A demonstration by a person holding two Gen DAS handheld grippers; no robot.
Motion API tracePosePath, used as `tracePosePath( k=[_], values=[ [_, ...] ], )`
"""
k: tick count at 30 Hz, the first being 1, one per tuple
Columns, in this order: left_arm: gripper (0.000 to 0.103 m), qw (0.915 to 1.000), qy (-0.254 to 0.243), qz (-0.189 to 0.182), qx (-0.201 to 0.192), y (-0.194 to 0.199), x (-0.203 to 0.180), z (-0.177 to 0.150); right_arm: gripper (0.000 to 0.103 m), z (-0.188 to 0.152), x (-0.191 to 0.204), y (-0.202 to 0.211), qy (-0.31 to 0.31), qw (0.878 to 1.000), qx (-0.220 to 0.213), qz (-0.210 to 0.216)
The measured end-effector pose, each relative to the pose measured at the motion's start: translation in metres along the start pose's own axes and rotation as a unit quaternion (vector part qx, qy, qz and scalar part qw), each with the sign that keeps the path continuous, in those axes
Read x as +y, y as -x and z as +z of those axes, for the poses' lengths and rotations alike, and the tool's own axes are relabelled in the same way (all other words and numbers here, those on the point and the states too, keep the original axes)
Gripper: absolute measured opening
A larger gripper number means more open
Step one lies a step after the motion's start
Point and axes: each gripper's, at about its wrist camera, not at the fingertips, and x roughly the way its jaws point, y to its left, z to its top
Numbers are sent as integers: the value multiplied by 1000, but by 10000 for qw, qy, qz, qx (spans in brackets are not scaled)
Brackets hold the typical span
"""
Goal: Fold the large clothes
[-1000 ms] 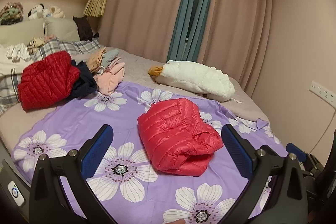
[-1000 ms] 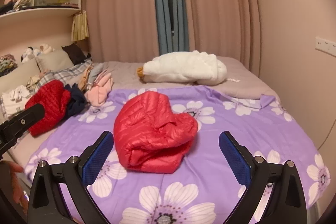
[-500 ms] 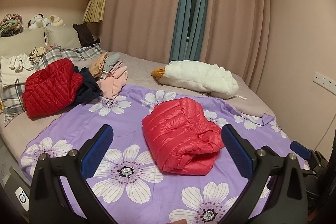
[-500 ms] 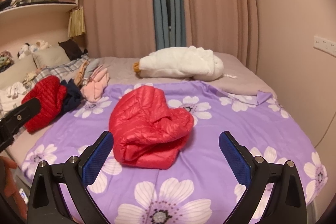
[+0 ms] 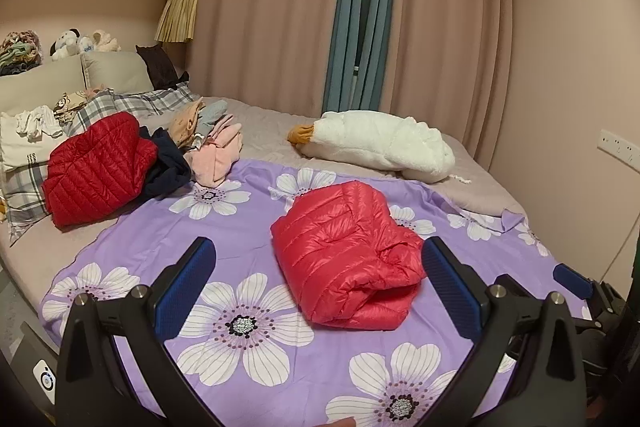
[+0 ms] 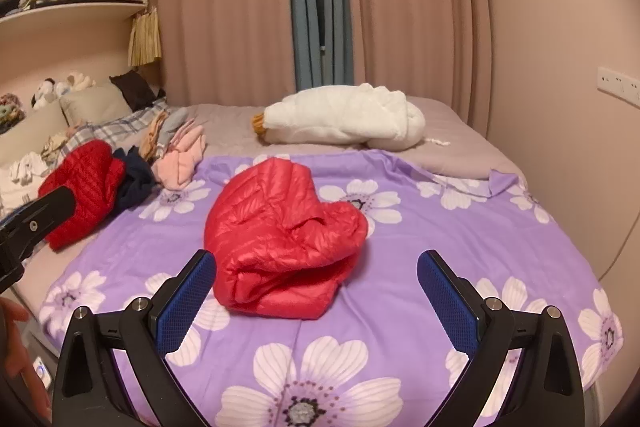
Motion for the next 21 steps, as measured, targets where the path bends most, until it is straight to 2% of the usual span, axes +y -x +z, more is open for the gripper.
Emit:
tracePosePath(
  k=[11, 13, 14, 15, 16, 17, 19, 20, 21],
  values=[
    [103, 9998, -115, -51, -160, 7, -6, -2, 100, -3, 3, -2, 26, 10000, 95, -16],
    [103, 9981, 5, -180, -593, 7, -1, -4, 100, -3, 3, -1, 18, 10000, 92, 17],
    [103, 9974, 206, 85, -678, -3, 7, -5, 100, -4, 2, 0, -12, 10000, 89, 34],
    [103, 9974, 298, 504, -418, -16, 11, -5, 100, -4, 1, 0, -41, 9999, 104, 26],
    [102, 9969, 323, 710, 93, -30, 18, -5, 100, -4, 0, 0, -52, 9999, 123, 8],
    [103, 9977, 540, 311, 264, -34, 26, -6, 100, -5, -1, 1, -31, 9999, 108, 14],
    [103, 9940, 1033, -257, 255, -30, 38, -8, 100, -5, -3, 1, 28, 10000, 83, 0],
    [103, 9935, 1083, -255, 231, -28, 40, -7, 100, -5, -3, 0, 16, 9999, 97, -53],
    [103, 9955, 927, -101, 144, -24, 36, -5, 100, -4, -4, -2, -23, 9999, 117, -108]
  ],
)
